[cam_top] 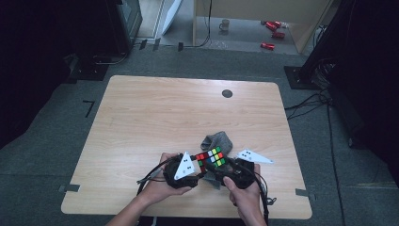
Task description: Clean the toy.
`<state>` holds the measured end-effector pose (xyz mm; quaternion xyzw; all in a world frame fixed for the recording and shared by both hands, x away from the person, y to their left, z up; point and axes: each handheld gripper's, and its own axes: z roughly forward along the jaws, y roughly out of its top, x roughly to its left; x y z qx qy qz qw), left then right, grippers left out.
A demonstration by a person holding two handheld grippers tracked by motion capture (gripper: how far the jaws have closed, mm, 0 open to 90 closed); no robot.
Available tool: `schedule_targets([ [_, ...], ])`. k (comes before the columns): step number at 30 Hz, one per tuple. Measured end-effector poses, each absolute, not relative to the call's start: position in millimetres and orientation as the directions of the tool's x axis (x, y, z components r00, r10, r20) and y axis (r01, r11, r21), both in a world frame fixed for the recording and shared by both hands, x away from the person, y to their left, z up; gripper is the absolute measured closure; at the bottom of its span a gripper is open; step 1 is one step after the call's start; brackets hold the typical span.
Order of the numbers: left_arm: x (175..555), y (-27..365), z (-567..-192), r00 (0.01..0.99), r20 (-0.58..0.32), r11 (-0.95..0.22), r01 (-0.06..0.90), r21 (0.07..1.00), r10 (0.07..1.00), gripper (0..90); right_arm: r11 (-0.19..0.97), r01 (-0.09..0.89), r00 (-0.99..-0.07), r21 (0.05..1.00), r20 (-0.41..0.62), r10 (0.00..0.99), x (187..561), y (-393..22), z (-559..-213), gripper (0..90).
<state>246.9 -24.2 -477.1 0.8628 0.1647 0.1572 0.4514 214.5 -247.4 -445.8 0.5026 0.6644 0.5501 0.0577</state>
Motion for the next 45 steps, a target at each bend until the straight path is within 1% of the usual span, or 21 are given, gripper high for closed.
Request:
schedule_targets([
  [4,255,-31,-478,0.899,0.07,-0.533,0.193,0.824,0.433,33.8,-0.13,0.564,-0.465,0.815,0.444,0.766,211,-267,-438,34.8],
  [7,261,-39,-478,0.886,0.022,-0.505,0.242,0.829,0.462,29.9,-0.13,0.536,-0.456,0.834,0.416,0.786,207,-280,-435,34.8],
  [12,271,-55,-480,0.869,-0.04,-0.47,0.305,0.828,0.493,28.5,-0.11,0.497,-0.466,0.861,0.371,0.803,199,-297,-433,34.8],
  [14,273,-62,-483,0.862,-0.043,-0.475,0.319,0.82,0.504,28.0,-0.109,0.49,-0.467,0.865,0.366,0.805,196,-303,-434,34.8],
  [16,275,-71,-487,0.857,-0.023,-0.502,0.323,0.802,0.515,29.2,-0.102,0.481,-0.475,0.871,0.357,0.804,193,-307,-435,34.8],
  [17,276,-73,-489,0.852,-0.005,-0.516,0.322,0.793,0.524,33.1,-0.1,0.48,-0.476,0.872,0.354,0.805,192,-308,-436,34.9],
  [18,277,-76,-491,0.846,-0.007,-0.516,0.331,0.79,0.532,37.4,-0.097,0.479,-0.477,0.872,0.352,0.806,191,-309,-436,34.8],
  [19,278,-77,-491,0.849,-0.017,-0.512,0.334,0.791,0.528,43.5,-0.095,0.478,-0.477,0.873,0.35,0.806,190,-310,-436,34.8],
  [22,277,-77,-492,0.861,0.012,-0.525,0.298,0.797,0.508,63.2,-0.101,0.479,-0.474,0.872,0.354,0.807,188,-311,-436,34.8],
  [23,277,-77,-492,0.864,0.012,-0.523,0.293,0.801,0.503,72.7,-0.1,0.478,-0.472,0.872,0.351,0.808,187,-311,-436,34.8],
  [24,278,-75,-491,0.87,0.007,-0.522,0.29,0.802,0.494,78.9,-0.099,0.478,-0.471,0.873,0.35,0.809,187,-311,-436,34.8],
  [25,279,-74,-490,0.874,0.0,-0.522,0.291,0.802,0.487,82.8,-0.102,0.476,-0.47,0.873,0.351,0.81,186,-311,-437,34.8],
  [26,281,-71,-490,0.879,-0.011,-0.524,0.294,0.8,0.476,84.1,-0.104,0.478,-0.468,0.872,0.353,0.81,186,-311,-437,34.8],
  [29,285,-60,-490,0.885,-0.006,-0.539,0.29,0.791,0.466,85.5,-0.106,0.48,-0.466,0.871,0.355,0.81,187,-310,-437,34.8],
  [34,283,-39,-489,0.893,0.02,-0.538,0.253,0.804,0.45,83.5,-0.111,0.484,-0.473,0.868,0.367,0.801,191,-306,-437,34.8],
  [35,282,-35,-489,0.894,0.018,-0.533,0.25,0.808,0.448,80.4,-0.11,0.485,-0.48,0.867,0.369,0.796,193,-304,-437,34.8],
  [38,278,-25,-490,0.881,0.029,-0.514,0.249,0.821,0.473,66.9,-0.108,0.49,-0.492,0.865,0.377,0.785,196,-298,-436,34.8],
  [39,277,-22,-490,0.877,0.031,-0.509,0.249,0.824,0.48,60.0,-0.104,0.49,-0.499,0.865,0.377,0.78,198,-295,-436,34.8],
  [40,276,-20,-490,0.874,0.034,-0.5,0.245,0.831,0.485,55.2,-0.103,0.492,-0.504,0.865,0.379,0.776,199,-292,-436,34.8],
  [42,272,-13,-488,0.874,0.038,-0.478,0.228,0.848,0.484,48.7,-0.103,0.495,-0.516,0.863,0.387,0.764,202,-287,-435,34.8],
  [45,265,-6,-483,0.879,0.062,-0.442,0.175,0.88,0.473,40.5,-0.104,0.507,-0.532,0.856,0.405,0.743,205,-278,-435,34.8],
])
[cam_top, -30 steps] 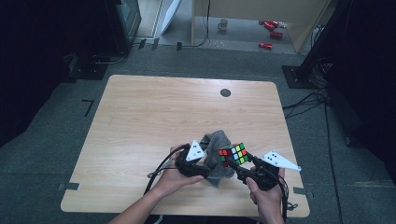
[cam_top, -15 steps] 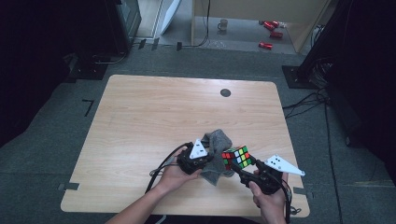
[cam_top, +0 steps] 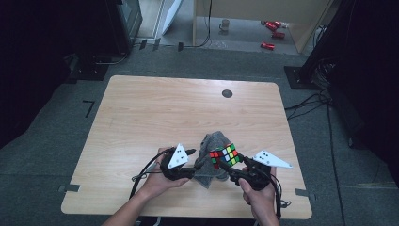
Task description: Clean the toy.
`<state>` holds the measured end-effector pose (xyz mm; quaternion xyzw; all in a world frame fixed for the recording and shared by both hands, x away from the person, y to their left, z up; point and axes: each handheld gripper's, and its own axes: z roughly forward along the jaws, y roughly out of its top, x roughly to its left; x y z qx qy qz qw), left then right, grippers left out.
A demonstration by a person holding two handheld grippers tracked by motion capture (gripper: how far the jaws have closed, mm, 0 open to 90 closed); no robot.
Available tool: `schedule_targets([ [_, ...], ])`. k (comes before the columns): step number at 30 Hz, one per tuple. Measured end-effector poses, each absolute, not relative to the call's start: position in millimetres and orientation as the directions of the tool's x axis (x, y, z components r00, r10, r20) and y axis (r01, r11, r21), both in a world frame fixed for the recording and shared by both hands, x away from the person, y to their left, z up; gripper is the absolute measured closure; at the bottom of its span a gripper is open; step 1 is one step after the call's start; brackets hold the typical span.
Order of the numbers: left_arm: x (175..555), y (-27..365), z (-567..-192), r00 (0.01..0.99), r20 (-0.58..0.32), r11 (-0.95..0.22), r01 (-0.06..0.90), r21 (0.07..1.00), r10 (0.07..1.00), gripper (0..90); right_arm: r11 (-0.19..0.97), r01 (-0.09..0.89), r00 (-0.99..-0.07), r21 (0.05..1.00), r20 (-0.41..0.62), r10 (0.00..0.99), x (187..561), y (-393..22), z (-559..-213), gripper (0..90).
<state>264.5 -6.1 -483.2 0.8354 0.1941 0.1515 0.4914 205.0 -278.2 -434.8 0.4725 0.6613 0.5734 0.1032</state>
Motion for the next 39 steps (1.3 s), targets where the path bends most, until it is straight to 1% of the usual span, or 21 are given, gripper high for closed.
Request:
schedule_targets([
  [7,254,2,-480,0.869,0.114,-0.413,0.11,0.904,0.481,26.8,-0.106,0.538,-0.571,0.836,0.454,0.684,211,-254,-435,34.8],
  [10,250,4,-479,0.866,0.136,-0.399,0.078,0.914,0.481,22.6,-0.107,0.552,-0.575,0.827,0.47,0.67,212,-244,-437,34.8],
  [13,246,3,-478,0.87,0.162,-0.396,0.042,0.917,0.466,20.9,-0.12,0.571,-0.565,0.812,0.496,0.659,213,-237,-439,34.8],
  [18,242,-3,-479,0.872,0.189,-0.4,0.008,0.917,0.452,21.2,-0.12,0.588,-0.562,0.8,0.511,0.651,213,-232,-442,34.8],
  [23,237,-9,-480,0.86,0.239,-0.402,-0.043,0.914,0.45,24.5,-0.126,0.623,-0.545,0.772,0.544,0.639,213,-229,-448,34.8],
  [25,234,-11,-479,0.855,0.26,-0.401,-0.067,0.914,0.449,26.9,-0.134,0.637,-0.533,0.759,0.559,0.635,214,-228,-450,34.8],
  [27,231,-12,-479,0.844,0.297,-0.408,-0.103,0.907,0.446,31.9,-0.16,0.655,-0.516,0.739,0.591,0.62,215,-231,-451,34.8],
  [28,230,-13,-479,0.844,0.302,-0.408,-0.109,0.906,0.444,32.0,-0.173,0.67,-0.505,0.722,0.614,0.607,216,-233,-451,34.8],
  [30,230,-12,-478,0.849,0.298,-0.402,-0.113,0.909,0.435,32.9,-0.197,0.685,-0.497,0.702,0.647,0.579,217,-237,-453,34.8],
  [33,231,-10,-477,0.861,0.279,-0.395,-0.101,0.913,0.425,33.5,-0.202,0.693,-0.494,0.692,0.66,0.567,218,-237,-454,34.7],
  [37,233,-9,-477,0.868,0.269,-0.398,-0.091,0.913,0.417,34.5,-0.21,0.716,-0.49,0.665,0.694,0.527,223,-240,-457,34.4],
  [39,234,-8,-477,0.877,0.262,-0.403,-0.086,0.911,0.404,34.6,-0.202,0.717,-0.501,0.668,0.694,0.517,225,-241,-459,33.2],
])
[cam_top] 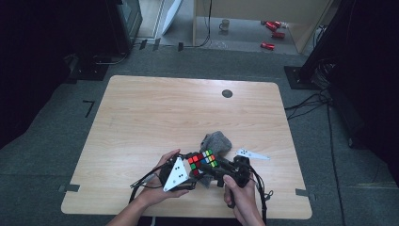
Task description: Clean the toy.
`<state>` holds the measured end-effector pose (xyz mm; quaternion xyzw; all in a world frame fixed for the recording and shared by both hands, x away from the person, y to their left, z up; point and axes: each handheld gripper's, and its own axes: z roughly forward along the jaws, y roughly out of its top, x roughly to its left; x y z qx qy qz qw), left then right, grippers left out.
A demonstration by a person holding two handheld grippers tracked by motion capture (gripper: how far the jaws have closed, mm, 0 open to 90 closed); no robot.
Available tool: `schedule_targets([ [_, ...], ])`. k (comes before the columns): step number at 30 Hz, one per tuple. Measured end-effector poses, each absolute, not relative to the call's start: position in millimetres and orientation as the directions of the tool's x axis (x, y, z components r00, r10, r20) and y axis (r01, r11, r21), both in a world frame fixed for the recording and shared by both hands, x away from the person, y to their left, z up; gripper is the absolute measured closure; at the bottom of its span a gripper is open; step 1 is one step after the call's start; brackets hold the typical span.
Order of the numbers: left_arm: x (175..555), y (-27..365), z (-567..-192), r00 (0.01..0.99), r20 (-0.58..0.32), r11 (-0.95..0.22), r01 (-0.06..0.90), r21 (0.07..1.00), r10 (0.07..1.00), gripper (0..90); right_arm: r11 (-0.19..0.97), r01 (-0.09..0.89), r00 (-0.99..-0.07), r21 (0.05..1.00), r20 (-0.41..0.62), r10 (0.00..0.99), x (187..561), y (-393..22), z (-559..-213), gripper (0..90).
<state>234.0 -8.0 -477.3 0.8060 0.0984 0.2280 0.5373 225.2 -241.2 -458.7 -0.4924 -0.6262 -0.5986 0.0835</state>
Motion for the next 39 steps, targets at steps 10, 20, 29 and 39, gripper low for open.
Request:
schedule_targets([
  [10,245,9,-476,0.875,0.212,-0.411,-0.016,0.911,0.435,34.9,-0.183,0.642,-0.598,0.745,0.636,0.488,232,-258,-460,26.8],
  [20,259,38,-475,0.826,0.132,-0.411,0.128,0.903,0.548,34.9,0.143,0.474,-0.544,0.869,0.162,0.824,240,-252,-471,12.4],
  [29,260,51,-476,0.815,0.078,-0.414,0.206,0.887,0.574,34.9,0.353,0.437,-0.59,0.827,-0.033,0.807,249,-214,-494,16.9],
  [39,263,53,-476,0.818,0.034,-0.42,0.259,0.87,0.574,34.9,0.277,0.502,-0.539,0.819,0.046,0.841,254,-232,-498,79.8],
])
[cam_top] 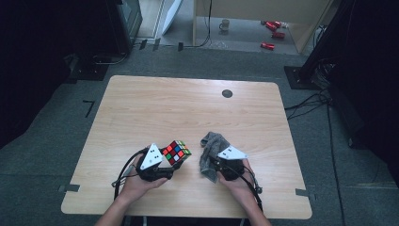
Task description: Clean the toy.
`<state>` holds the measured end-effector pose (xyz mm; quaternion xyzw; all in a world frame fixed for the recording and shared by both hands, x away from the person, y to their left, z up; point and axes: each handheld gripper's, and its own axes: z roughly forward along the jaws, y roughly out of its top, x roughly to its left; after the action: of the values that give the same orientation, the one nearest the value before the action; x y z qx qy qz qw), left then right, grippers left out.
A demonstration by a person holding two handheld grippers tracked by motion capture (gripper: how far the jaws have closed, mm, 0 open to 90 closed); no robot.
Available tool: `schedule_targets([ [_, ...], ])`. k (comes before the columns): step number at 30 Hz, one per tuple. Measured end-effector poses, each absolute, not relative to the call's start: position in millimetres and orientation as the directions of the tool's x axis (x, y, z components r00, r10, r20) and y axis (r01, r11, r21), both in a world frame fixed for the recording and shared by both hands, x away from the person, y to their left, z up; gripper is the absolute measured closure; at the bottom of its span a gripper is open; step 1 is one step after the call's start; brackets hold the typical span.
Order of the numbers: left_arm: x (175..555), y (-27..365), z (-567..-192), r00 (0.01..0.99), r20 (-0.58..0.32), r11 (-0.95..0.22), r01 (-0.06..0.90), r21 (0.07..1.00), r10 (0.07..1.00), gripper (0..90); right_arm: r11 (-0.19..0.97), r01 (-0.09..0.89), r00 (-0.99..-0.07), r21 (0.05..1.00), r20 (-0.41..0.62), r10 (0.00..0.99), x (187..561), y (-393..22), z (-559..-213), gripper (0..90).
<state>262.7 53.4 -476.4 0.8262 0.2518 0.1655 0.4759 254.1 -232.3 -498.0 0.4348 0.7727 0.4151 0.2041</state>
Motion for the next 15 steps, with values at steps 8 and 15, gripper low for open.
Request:
schedule_targets([
  [8,259,39,-480,0.846,0.06,-0.492,0.249,0.834,0.53,34.9,0.079,0.352,-0.644,0.932,0.18,0.744,230,-235,-450,80.2],
  [15,251,26,-477,0.859,0.086,-0.521,0.224,0.824,0.505,34.9,0.091,0.324,-0.698,0.942,0.173,0.695,217,-207,-436,78.6],
])
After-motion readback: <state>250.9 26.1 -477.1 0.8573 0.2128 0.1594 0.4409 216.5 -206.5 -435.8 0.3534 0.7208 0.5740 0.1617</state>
